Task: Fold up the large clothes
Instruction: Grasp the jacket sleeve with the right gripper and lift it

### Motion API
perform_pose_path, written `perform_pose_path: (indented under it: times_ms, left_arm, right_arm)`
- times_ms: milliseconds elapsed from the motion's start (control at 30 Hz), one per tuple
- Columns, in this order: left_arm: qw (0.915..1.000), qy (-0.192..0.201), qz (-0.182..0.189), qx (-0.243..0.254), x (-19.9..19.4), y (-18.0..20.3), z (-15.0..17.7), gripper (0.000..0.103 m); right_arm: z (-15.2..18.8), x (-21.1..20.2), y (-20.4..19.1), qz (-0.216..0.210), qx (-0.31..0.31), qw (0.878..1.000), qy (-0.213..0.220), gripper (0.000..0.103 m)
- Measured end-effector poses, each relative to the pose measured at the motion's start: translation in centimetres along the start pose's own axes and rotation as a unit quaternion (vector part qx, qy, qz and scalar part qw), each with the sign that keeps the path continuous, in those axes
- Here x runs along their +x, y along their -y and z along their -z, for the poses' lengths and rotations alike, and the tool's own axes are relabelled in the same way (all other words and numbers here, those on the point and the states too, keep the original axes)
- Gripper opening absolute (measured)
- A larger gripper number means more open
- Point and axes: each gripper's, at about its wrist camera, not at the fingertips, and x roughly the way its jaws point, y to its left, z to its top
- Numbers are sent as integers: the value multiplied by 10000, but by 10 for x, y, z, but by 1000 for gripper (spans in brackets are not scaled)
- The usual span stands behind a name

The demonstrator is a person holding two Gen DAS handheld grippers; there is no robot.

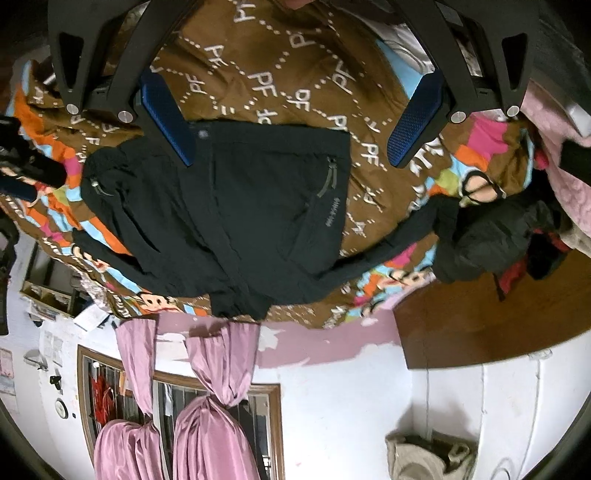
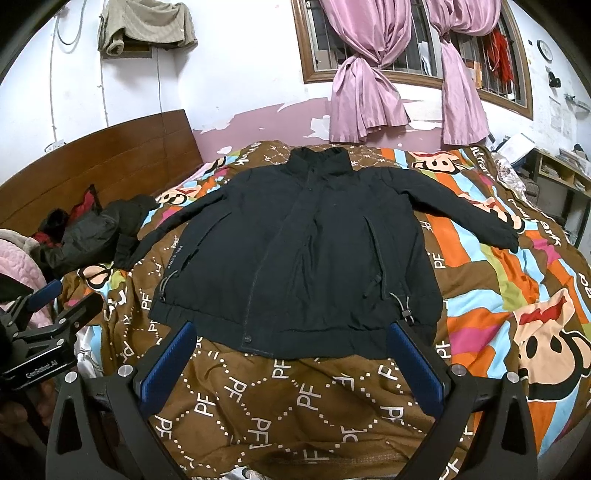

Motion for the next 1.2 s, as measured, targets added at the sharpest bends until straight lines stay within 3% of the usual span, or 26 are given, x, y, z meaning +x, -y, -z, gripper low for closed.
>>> perform_pose_path:
  times_ms: [167,300,367,500,700,800,1067,1200]
  left_arm:
    - [9996,-163,206,-111,-1,1,-11,102]
    - [9983,-257,523,-81,-7,1,-35,102]
    - [9985,-140,528,31,-10,1,-52,102]
    - [9980,189,416,431,-15,7,-93,102]
    - [9941,399,302,963,7,21,-151,102]
    - [9913,498,157,1211,21,30,-164,102]
    - [9943,242,370,971,90,46,-198,102]
    - [9963,114,662,533,132,54,-217,102]
  right_arm:
    - [-6,-3,-6,143,54,9997,-187,103]
    - [-20,-7,4,111,567,9942,-910,103]
    - [-36,-11,5,96,453,9931,-1074,103]
    - [-73,-18,13,238,226,9954,-898,103]
    - [-130,-20,49,406,462,9971,-458,103]
    - [-156,-15,76,580,660,9957,-284,103]
    - [-196,10,151,1092,1066,9883,68,103]
    - [-203,30,187,1451,1089,9833,176,103]
